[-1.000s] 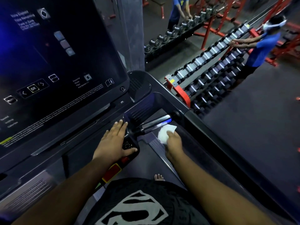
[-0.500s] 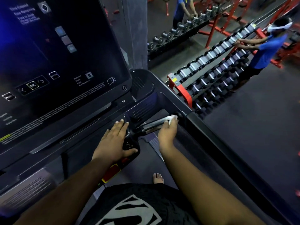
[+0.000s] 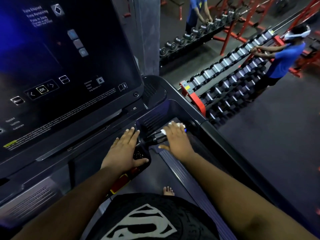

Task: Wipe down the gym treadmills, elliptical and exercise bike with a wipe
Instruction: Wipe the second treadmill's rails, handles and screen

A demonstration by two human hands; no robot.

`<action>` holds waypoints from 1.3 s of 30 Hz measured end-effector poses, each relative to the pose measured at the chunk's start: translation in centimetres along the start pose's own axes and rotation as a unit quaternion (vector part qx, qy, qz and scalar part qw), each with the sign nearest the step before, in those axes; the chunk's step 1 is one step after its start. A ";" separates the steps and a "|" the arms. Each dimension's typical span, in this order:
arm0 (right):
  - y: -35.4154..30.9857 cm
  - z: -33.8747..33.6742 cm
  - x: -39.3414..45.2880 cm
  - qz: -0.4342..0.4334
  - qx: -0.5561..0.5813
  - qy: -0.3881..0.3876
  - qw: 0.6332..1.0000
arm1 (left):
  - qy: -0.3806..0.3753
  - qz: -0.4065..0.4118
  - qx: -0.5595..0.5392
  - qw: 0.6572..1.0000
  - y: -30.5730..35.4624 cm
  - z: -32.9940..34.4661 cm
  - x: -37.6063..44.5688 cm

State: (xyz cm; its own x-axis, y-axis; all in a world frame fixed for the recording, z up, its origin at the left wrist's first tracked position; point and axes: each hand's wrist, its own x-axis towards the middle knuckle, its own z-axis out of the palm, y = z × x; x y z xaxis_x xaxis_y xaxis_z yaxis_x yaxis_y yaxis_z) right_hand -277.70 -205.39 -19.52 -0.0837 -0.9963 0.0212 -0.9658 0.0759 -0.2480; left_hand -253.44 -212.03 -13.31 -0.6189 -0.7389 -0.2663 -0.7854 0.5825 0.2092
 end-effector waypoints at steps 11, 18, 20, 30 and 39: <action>-2.4 -2.4 -0.8 -0.168 0.235 -0.067 0.955 | -0.014 0.012 -0.030 0.999 0.0 -0.3 -0.2; -6.1 -6.1 -0.3 -0.016 0.306 0.059 0.950 | -0.002 0.029 -0.094 0.995 -0.8 -1.1 -1.2; -7.9 -6.8 0.5 -0.017 0.251 0.074 0.965 | 0.023 0.028 -0.115 0.993 -1.6 -1.8 -2.0; -16.4 -11.6 6.7 -0.048 0.175 0.022 0.983 | 0.233 0.030 0.035 0.971 -9.2 -8.2 -5.8; -21.6 -24.9 15.6 -0.061 0.255 0.135 0.956 | 0.384 -0.004 0.145 0.912 -12.6 -21.2 -2.7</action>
State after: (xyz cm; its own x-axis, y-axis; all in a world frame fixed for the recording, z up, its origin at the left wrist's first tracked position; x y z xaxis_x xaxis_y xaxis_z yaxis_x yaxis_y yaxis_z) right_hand -264.28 -221.49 10.29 -0.1041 -0.9444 0.3119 -0.7332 -0.1390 -0.6656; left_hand -241.89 -224.53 4.74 -0.5183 -0.6979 0.4942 -0.8258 0.5587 -0.0770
